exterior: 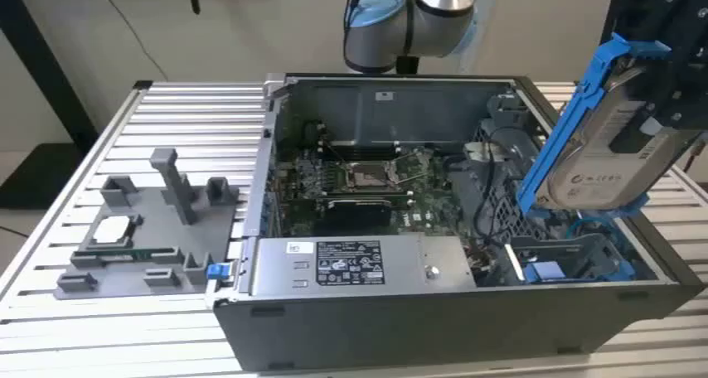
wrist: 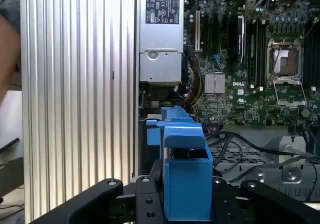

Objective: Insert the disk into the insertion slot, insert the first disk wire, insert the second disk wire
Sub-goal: 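Insert the disk into the insertion slot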

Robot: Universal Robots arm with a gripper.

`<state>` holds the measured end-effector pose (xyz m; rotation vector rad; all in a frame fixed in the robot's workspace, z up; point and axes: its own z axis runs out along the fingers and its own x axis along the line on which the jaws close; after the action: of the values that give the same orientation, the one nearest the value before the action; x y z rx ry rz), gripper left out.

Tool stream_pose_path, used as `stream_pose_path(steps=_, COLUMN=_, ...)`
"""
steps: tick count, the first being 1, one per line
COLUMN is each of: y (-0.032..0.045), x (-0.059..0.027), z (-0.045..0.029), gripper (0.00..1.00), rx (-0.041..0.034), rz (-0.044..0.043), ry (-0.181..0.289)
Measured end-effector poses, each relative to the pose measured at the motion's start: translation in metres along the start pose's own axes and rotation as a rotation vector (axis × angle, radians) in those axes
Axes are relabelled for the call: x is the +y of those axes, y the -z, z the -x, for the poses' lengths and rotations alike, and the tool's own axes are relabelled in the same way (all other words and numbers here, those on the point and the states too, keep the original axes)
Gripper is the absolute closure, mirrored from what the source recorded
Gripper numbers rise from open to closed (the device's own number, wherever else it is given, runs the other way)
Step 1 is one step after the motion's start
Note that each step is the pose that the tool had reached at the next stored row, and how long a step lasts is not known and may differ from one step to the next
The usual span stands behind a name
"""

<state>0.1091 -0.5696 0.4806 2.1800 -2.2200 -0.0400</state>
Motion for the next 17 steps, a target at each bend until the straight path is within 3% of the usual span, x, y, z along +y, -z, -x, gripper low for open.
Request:
stream_pose_path(steps=7, y=-0.0005, x=0.0000, z=0.0000, gripper=1.00, rx=0.0000, rz=0.0000, ry=0.000)
stream_pose_path(steps=17, y=-0.0068, x=-0.0015, z=-0.0024, gripper=1.00, rx=0.0001, rz=0.0000, ry=0.000)
